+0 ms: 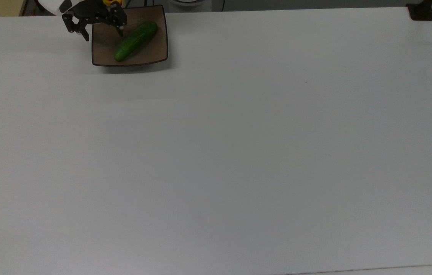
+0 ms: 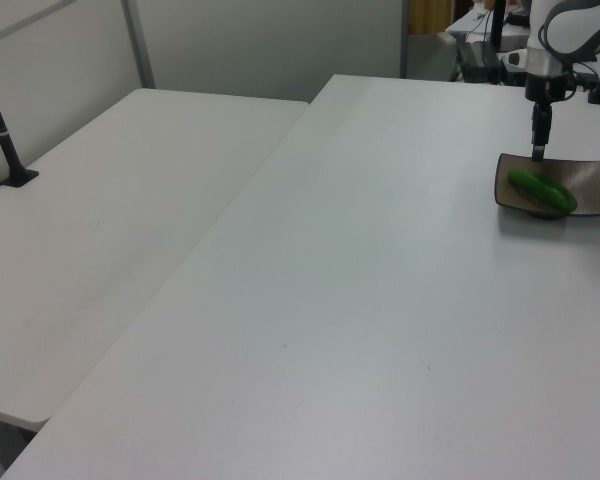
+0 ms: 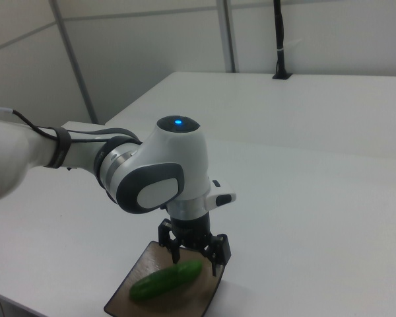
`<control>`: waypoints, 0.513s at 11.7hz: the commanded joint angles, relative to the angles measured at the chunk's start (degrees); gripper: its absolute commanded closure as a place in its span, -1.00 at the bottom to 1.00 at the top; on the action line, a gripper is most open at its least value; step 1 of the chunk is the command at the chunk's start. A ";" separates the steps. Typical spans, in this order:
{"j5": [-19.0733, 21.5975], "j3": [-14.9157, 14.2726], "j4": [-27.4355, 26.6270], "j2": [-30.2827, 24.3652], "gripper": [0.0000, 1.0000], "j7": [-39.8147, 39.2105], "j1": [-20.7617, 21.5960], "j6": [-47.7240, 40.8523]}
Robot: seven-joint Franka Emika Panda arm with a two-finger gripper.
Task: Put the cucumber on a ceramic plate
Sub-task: 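Lower the cucumber onto the plate and open the gripper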
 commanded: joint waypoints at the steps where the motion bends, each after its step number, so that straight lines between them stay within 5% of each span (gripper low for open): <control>1: 6.69 0.55 2.70 -1.31 -1.00 7.23 0.38 1.57; 2: 9.17 3.26 4.90 -1.22 -1.00 10.48 0.30 1.66; 6: 8.76 13.98 16.85 -0.25 -1.00 29.29 -0.23 0.00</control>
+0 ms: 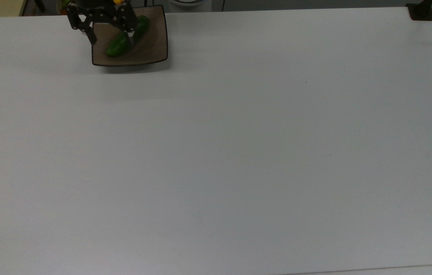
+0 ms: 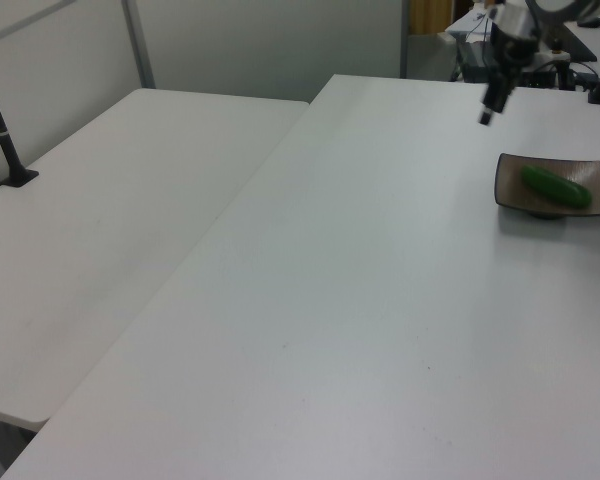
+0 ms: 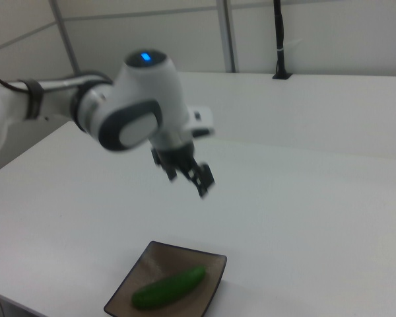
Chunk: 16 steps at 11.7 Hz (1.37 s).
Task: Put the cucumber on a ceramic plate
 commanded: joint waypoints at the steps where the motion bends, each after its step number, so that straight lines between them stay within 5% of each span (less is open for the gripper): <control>1: -0.20 7.64 8.74 0.43 -1.00 11.26 -0.60 -5.32; 7: -6.96 17.15 17.54 3.93 -1.00 11.81 0.10 -23.37; 16: -14.34 17.33 21.07 9.75 -1.00 16.38 3.53 -18.46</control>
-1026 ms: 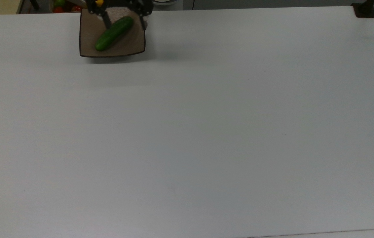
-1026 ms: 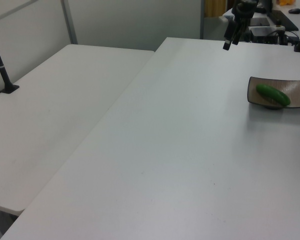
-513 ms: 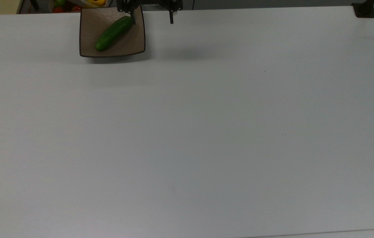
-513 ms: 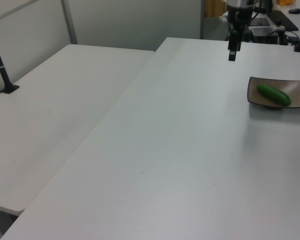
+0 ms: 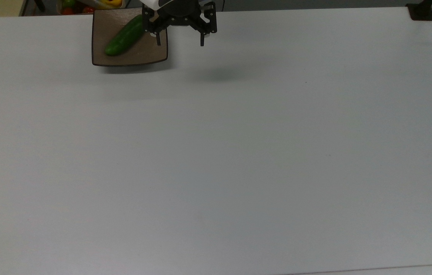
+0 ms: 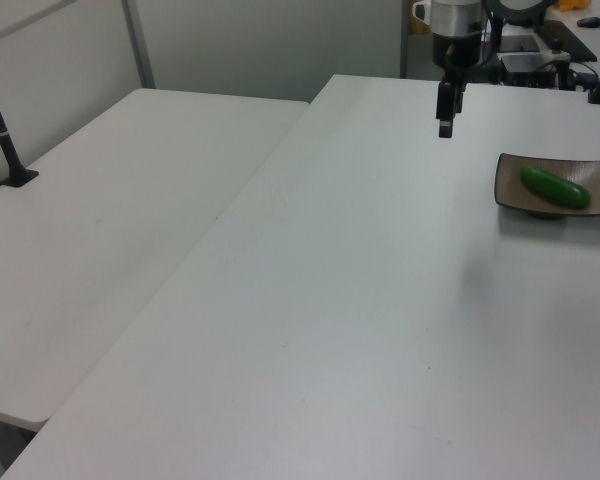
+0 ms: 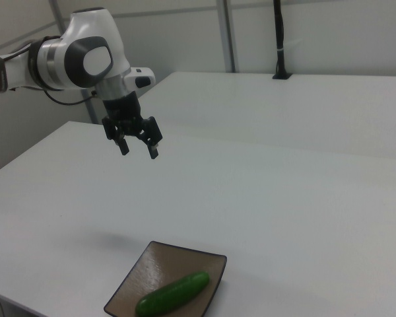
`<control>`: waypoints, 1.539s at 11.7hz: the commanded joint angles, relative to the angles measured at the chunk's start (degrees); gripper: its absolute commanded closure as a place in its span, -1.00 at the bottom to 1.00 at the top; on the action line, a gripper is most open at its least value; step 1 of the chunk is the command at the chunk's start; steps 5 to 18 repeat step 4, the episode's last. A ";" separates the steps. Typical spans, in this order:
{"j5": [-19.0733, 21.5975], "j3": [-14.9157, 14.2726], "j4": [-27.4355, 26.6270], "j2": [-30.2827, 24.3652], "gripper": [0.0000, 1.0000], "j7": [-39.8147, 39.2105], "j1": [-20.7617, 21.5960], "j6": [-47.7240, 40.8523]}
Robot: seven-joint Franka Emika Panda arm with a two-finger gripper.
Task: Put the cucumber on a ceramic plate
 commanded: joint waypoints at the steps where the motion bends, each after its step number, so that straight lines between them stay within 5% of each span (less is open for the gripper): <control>1: -1.98 -0.57 1.20 0.32 -1.00 2.01 0.47 1.52; 18: -1.46 -0.57 1.03 0.23 -1.00 2.10 0.55 1.52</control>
